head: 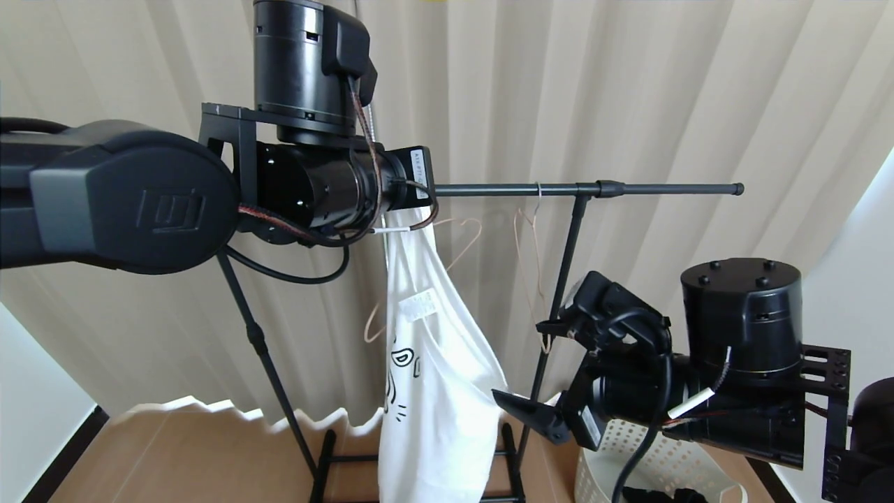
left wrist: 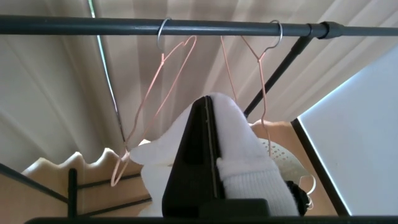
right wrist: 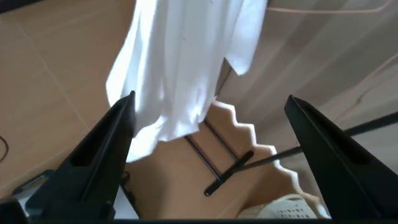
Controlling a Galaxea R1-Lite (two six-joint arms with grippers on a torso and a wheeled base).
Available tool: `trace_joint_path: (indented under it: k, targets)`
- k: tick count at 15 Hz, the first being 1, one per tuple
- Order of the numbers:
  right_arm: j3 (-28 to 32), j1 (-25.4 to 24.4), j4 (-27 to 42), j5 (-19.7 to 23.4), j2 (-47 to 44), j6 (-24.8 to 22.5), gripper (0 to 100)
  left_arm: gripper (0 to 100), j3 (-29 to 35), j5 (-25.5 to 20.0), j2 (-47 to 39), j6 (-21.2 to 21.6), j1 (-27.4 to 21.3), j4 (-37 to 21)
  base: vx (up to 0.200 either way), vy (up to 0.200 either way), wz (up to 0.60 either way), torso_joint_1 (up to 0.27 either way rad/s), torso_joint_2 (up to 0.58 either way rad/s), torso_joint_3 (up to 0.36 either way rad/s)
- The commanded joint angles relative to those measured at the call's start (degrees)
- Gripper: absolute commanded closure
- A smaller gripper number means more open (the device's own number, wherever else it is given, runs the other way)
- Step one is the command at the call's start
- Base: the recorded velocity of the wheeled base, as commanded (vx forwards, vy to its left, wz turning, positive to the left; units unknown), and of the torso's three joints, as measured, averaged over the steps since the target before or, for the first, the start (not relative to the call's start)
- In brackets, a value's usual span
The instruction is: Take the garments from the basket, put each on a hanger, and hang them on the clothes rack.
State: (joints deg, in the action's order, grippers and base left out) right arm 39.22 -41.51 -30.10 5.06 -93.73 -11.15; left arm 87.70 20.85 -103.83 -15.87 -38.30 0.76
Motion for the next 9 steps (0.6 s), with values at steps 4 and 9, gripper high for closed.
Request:
trace_joint_path:
  k: [4,9]
  targets:
    - [0.69,-1.65,-7.52,0.74,-0.84,8.78,0,100,-2.36,0.51,0.64,0.14,-0.9,0.04,0.0,0.0,0.0,0.0,0.0,0.0]
    - [6.84,-5.51,-12.0,-1.37,-4.44,20.12,0,100,-3.41,0.69,0.82,0.14,-2.39,0.04,0.0,0.0,0.0,0.0,0.0,0.0]
